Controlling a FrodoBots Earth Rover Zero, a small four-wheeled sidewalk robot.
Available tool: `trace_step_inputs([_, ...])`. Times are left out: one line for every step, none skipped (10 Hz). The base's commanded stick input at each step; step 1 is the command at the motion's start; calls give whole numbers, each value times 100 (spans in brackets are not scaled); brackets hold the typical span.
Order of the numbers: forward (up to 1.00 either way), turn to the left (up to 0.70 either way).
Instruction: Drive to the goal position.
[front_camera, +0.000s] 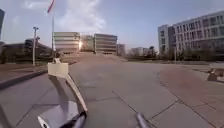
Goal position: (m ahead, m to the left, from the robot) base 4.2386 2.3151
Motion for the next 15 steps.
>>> trace_step_inputs([0, -70])
trace_step_inputs([0, -70])
trace_step_inputs([0, -33])
trace_step_inputs([0, 0])
trace_step_inputs([0, 0])
trace_step_inputs([0, 0])
trace_step_inputs([0, 0])
trace_step_inputs([0, 0])
trace_step_inputs([0, 0])
trace_step_inputs([0, 0])
trace_step_inputs([0, 0])
trace_step_inputs([0, 0])
trace_step_inputs([0, 51])
trace_step_inputs([0, 70])
trace_step_inputs([0, 70])
